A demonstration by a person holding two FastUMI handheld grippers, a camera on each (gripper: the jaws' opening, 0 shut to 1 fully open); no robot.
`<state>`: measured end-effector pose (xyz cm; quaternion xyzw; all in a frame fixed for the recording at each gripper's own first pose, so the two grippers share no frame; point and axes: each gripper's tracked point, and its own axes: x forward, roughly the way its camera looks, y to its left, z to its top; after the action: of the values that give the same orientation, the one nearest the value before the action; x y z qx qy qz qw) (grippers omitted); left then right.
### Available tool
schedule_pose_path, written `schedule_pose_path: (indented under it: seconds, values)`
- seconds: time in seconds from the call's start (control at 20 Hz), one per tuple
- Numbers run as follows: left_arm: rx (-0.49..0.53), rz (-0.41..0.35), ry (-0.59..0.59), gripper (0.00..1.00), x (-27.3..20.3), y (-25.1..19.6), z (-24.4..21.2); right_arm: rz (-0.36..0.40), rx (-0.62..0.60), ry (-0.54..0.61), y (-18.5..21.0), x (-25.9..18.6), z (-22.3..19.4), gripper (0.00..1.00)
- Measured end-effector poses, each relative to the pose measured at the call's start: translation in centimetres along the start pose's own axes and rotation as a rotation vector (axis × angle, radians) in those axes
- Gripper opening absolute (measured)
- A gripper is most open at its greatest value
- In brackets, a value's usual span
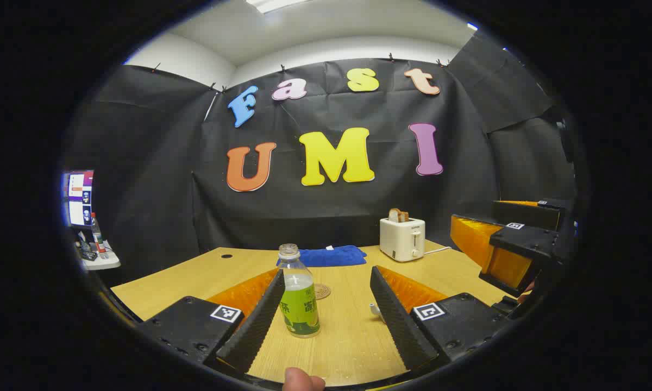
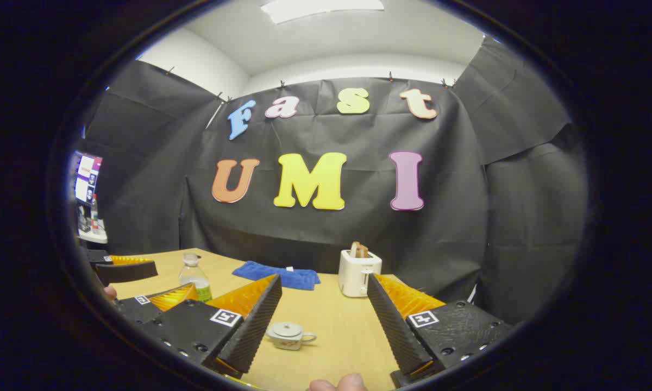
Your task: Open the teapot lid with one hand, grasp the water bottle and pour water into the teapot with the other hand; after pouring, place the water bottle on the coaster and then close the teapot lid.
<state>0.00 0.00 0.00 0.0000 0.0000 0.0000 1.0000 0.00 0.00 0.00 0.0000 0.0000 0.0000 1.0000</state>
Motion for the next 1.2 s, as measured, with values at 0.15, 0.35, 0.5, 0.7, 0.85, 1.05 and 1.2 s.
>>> schedule_pose_path:
  seconds: [0.15, 0.35, 0.5, 0.7, 0.85, 1.05, 1.2]
  values:
    - [0.002, 0.002, 0.002, 0.99, 0.0, 1.0, 0.1, 0.006, 0.014, 0.004, 1.2, 0.0, -0.3, 0.95]
    - [0.014, -0.01, -0.007, 0.99, -0.3, 1.6, 0.7, 0.0, 0.039, 0.002, 1.9, -0.1, -0.3, 0.97]
    - [-0.006, -0.015, 0.0, 0.99, -0.5, 2.0, 0.7, 0.0, 0.035, 0.0, 2.5, -0.1, -0.3, 0.95]
    - [-0.012, -0.015, 0.001, 0.99, -0.6, 2.5, 0.8, 0.019, 0.01, -0.002, 3.7, -0.3, -0.3, 0.97]
    - [-0.012, -0.004, -0.008, 0.99, -0.7, 3.2, 1.1, 0.013, 0.002, -0.015, 3.8, -0.6, 0.0, 0.97]
    - [-0.031, 0.007, 0.002, 0.99, -0.6, 4.1, 1.0, 0.019, -0.002, -0.017, 4.2, -0.8, 0.1, 0.95]
    - [-0.021, 0.011, 0.002, 0.99, -0.6, 4.3, 1.1, 0.026, 0.001, -0.012, 4.3, -0.8, 0.1, 0.95]
